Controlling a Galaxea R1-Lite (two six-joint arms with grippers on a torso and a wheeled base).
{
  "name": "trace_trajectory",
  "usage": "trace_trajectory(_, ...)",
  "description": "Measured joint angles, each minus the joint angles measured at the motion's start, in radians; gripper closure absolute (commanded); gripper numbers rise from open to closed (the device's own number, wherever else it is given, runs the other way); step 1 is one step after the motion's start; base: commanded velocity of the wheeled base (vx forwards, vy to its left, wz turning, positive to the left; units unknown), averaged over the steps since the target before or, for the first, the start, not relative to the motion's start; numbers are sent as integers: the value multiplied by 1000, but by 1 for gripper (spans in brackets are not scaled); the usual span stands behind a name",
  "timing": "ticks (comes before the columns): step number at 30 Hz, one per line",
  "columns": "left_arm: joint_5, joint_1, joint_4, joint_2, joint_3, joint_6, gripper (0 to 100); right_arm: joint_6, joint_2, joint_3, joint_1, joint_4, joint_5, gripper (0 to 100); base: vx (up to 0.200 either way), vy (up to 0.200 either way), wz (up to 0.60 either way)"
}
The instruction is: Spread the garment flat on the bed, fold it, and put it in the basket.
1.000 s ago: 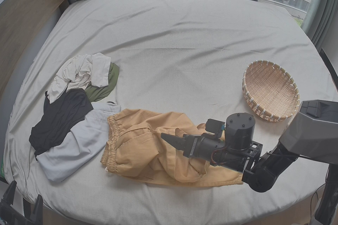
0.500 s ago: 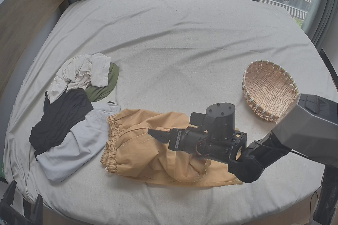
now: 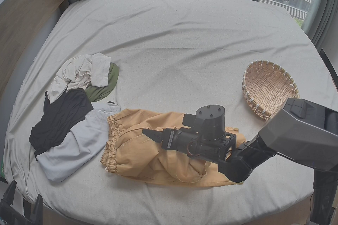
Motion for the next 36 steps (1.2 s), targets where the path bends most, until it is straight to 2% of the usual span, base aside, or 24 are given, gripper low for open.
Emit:
trace_trajectory(12,0,0,0,0,0,0,0,3,-5,26,-3,-11,-24,100,0,0,0)
trace_trajectory(23,0,0,0,0,0,0,0,0,-119,189,-25,-14,-19,100,0,0,0)
trace_trajectory(31,0,0,0,0,0,0,0,1,-124,174,-33,-34,-16,100,0,0,0)
trace_trajectory(32,0,0,0,0,0,0,0,1,-120,168,-32,-34,-15,0,0,0,0)
trace_trajectory(36,0,0,0,0,0,0,0,1,-106,144,-30,-38,-15,0,0,0,0)
